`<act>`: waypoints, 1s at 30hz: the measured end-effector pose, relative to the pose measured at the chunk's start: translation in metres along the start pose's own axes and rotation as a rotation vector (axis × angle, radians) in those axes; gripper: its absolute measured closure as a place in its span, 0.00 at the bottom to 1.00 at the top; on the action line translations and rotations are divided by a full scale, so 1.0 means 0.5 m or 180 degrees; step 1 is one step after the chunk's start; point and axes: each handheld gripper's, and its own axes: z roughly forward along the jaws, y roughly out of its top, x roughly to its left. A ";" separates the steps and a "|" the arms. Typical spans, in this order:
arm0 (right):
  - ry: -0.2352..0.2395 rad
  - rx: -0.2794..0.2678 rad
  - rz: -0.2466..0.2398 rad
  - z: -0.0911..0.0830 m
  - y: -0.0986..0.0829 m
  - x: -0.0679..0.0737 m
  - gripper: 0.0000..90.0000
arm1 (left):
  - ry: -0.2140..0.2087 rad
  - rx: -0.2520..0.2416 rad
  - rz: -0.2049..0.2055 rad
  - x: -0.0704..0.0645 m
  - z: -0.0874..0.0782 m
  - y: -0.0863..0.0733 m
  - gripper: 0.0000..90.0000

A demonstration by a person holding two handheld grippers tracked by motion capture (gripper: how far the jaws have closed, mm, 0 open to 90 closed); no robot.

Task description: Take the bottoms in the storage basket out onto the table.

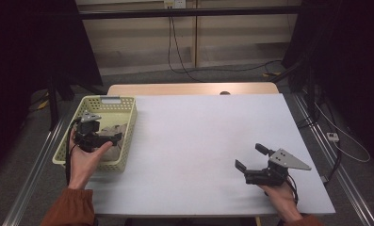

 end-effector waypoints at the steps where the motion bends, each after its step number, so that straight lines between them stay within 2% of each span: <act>1: 0.0000 0.0000 0.0000 0.000 0.000 0.000 0.00 | -0.0017 0.0058 -0.0009 0.003 0.005 0.000 0.08; 3: 0.0003 -0.0005 -0.0003 0.000 0.000 0.000 0.00 | -0.0058 0.0166 -0.0038 0.007 0.014 0.002 0.08; 6: -0.0012 -0.0019 -0.0034 0.001 0.002 0.001 0.00 | -0.0035 0.0326 0.0007 0.011 0.024 0.007 0.08; 12: 0.0001 -0.0008 -0.0038 0.004 0.003 0.002 0.00 | 0.0069 0.0594 0.0173 0.011 0.043 0.019 0.09; 15: -0.0001 -0.0014 -0.0041 0.004 0.003 0.002 0.00 | 0.0068 0.0852 0.0155 0.020 0.058 0.022 0.09; 17: 0.0002 -0.0015 -0.0035 0.004 0.003 0.002 0.00 | 0.0124 0.1046 0.0242 0.025 0.069 0.022 0.09; 19: 0.0010 -0.0008 -0.0040 0.004 0.003 0.002 0.00 | 0.0088 0.1193 0.0121 0.033 0.079 0.024 0.09; 23: 0.0018 -0.0010 -0.0037 0.004 0.003 0.003 0.00 | 0.0173 0.1417 0.0061 0.042 0.098 0.030 0.08; 24: 0.0015 -0.0007 -0.0039 0.005 0.003 0.002 0.00 | 0.0206 0.1431 0.0099 0.045 0.104 0.033 0.09; 27: 0.0019 -0.0007 -0.0039 0.005 0.003 0.002 0.00 | 0.0234 0.1563 -0.0015 0.056 0.130 0.033 0.06; 28: 0.0020 -0.0011 -0.0033 0.005 0.003 0.003 0.00 | 0.0239 0.1591 -0.0013 0.059 0.136 0.032 0.05; 30: 0.0023 -0.0029 -0.0042 0.003 0.003 0.003 0.00 | 0.0295 0.1573 -0.0081 0.065 0.146 0.030 0.03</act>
